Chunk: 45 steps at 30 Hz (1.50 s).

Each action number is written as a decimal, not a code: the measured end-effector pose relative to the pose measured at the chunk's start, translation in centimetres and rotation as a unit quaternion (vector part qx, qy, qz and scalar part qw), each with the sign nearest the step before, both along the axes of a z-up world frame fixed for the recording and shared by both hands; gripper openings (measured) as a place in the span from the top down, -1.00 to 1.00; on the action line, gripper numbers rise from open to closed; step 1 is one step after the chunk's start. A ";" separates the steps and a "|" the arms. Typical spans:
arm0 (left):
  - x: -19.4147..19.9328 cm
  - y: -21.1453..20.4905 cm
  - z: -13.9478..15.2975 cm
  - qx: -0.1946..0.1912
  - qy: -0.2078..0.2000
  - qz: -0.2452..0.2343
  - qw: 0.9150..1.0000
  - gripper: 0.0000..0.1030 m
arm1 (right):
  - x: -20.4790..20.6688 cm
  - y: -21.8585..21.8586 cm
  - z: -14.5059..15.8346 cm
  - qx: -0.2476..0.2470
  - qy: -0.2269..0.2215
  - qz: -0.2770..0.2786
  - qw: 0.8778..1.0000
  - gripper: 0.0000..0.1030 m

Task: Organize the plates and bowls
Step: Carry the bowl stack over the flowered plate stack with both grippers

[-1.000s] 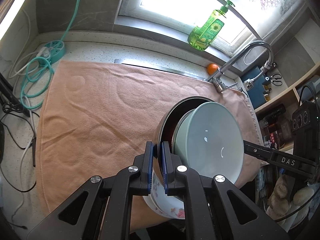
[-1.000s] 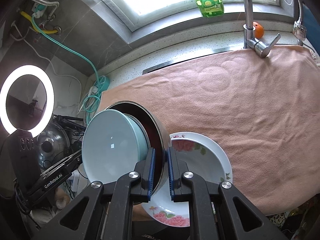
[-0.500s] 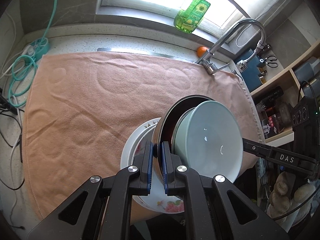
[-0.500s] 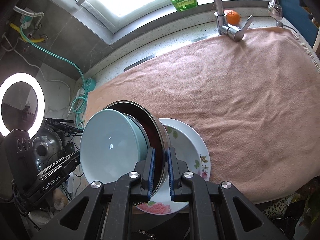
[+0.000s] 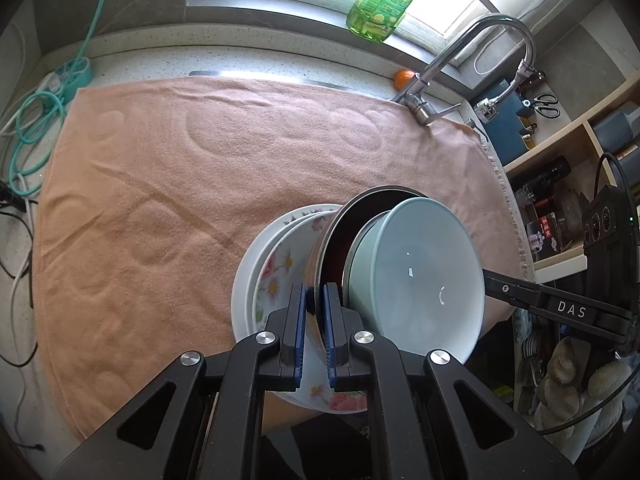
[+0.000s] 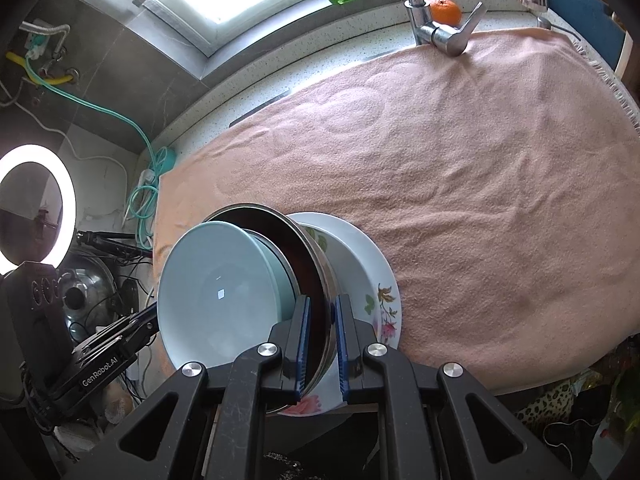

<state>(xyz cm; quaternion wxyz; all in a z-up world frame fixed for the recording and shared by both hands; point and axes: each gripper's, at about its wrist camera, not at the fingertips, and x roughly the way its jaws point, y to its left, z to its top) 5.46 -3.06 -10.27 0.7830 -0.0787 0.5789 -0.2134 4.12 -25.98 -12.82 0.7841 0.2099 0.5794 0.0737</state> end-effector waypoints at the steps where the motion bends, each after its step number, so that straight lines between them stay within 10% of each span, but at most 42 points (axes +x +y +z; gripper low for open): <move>1: -0.1 0.1 -0.1 0.001 0.002 0.000 1.000 0.88 | 0.0 0.0 -0.1 0.000 0.001 0.000 1.000 0.78; 45: -0.4 1.9 -0.5 -0.009 -0.006 0.017 1.000 0.74 | 0.3 1.0 -1.3 -0.021 -0.007 0.011 1.000 0.74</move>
